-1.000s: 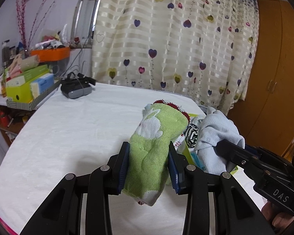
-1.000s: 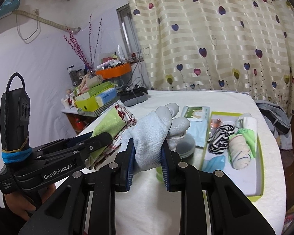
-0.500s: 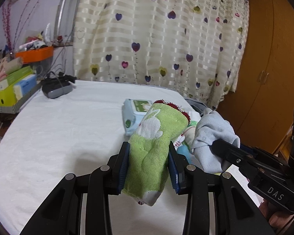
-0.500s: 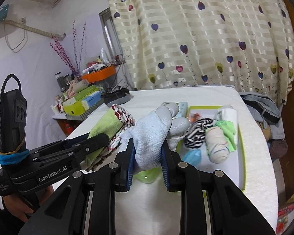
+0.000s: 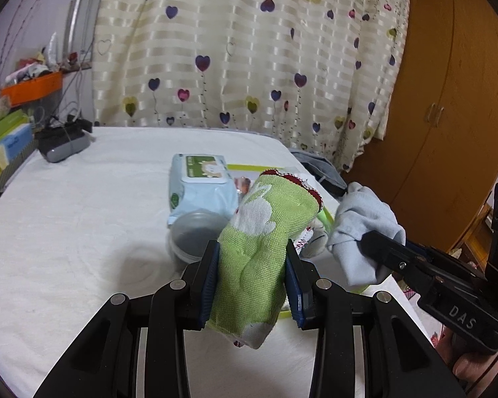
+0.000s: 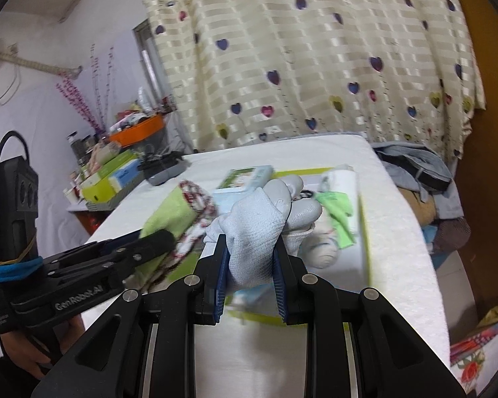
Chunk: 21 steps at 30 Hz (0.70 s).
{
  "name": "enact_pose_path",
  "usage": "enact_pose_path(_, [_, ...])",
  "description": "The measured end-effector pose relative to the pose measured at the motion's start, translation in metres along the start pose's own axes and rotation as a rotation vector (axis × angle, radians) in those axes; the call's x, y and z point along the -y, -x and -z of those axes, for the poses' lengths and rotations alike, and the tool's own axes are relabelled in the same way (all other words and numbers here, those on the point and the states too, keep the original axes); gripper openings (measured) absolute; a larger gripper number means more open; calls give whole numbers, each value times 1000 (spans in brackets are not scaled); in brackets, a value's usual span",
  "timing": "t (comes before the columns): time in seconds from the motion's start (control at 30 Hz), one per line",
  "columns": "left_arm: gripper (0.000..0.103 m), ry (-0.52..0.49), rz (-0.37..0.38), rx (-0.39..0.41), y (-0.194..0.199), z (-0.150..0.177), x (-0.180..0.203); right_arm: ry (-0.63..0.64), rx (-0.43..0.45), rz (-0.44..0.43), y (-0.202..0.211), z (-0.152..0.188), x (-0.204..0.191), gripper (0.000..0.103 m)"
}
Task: Organize soft objects
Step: 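Carry the green towel with the left gripper while the right carries the grey sock to the box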
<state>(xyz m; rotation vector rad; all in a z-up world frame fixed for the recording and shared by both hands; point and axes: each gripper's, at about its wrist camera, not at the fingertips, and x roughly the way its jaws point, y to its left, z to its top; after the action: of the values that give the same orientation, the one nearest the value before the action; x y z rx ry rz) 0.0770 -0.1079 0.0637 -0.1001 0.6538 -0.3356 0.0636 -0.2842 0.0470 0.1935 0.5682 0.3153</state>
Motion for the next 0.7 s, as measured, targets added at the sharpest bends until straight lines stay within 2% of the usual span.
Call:
enact_pose_path(0.17, [35,-1,23,-40,-16,4,6,-23,-28,33,-6,2,19,25])
enact_pose_path(0.47, [35,-4,31,-66,-27,8,10,-25,-178,67,-48,17,35,25])
enact_pose_path(0.7, [35,3,34,-84,-38,7,9,-29,-213,91,-70,18,46,25])
